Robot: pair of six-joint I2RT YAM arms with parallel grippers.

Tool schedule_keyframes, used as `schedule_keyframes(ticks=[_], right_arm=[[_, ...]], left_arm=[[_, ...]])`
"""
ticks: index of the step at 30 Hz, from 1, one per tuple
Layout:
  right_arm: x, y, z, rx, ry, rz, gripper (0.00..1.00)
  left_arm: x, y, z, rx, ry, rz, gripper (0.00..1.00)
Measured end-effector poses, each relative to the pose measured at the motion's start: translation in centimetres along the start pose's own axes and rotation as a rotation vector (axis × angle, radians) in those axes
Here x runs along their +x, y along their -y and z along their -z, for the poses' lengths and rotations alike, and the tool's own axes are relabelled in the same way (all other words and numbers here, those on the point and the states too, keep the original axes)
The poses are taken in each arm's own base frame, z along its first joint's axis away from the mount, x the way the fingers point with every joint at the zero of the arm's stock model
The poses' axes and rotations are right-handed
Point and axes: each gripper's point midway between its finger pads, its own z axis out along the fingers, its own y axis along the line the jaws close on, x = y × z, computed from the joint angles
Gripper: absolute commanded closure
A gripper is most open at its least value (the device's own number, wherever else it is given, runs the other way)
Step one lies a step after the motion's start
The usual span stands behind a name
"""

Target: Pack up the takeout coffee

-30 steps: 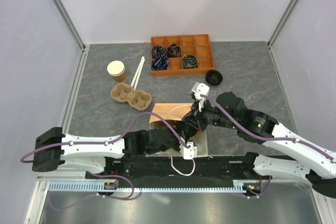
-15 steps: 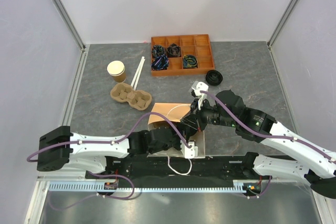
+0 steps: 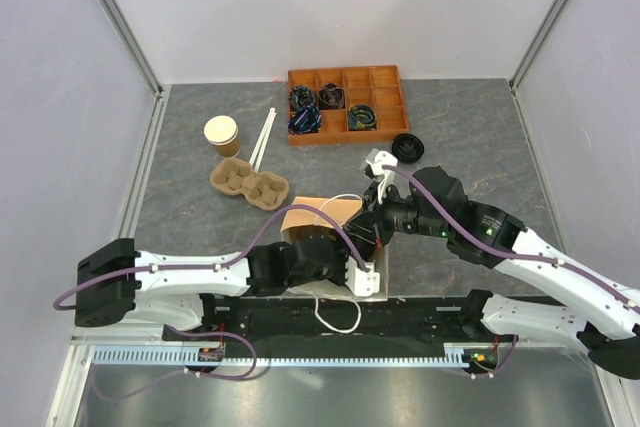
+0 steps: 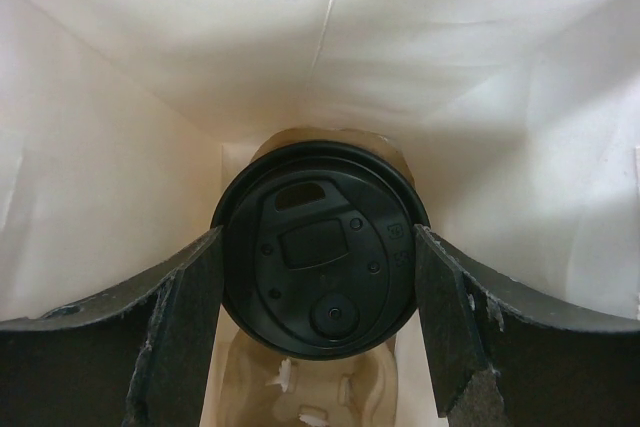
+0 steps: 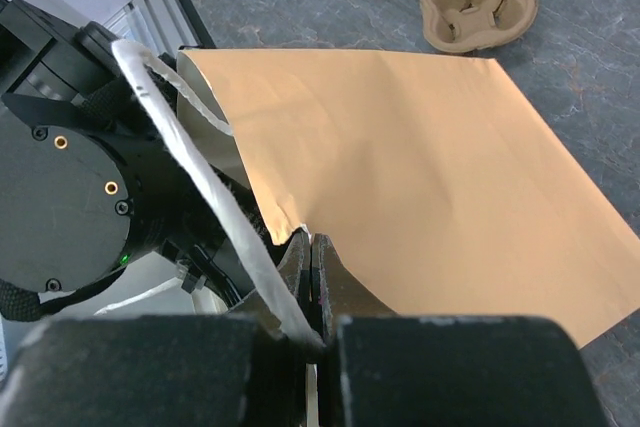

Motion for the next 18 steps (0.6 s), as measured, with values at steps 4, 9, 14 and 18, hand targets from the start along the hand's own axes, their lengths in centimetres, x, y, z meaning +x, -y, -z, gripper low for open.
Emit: schedule_keyframes(ticks=[4,9,14,18], right_arm=[[-0.6,0.0,0.1,-0.001,0.011,-0.016,1.00],[-1.1,-0.5,0.2,-0.026,0.016,-0.040,1.00],[-1.4,-0.1,-0.1,-0.023,0.021,-0.078,1.00],[-1.5,0.5,-0.3,-0.008,0.020,-0.112,0.96]], left_arm=[[-0.4,0.0,0.3,0.052,-0.023,0.041,0.96],[-0.8,0.4,0.9,0.134,-0.048,0.088,0.96],[-0.4,0.6,1.1,0.200,-0.082,0.129,0.97],[0.1,0.6,0.7,0.217,-0.099,0.144,0.97]])
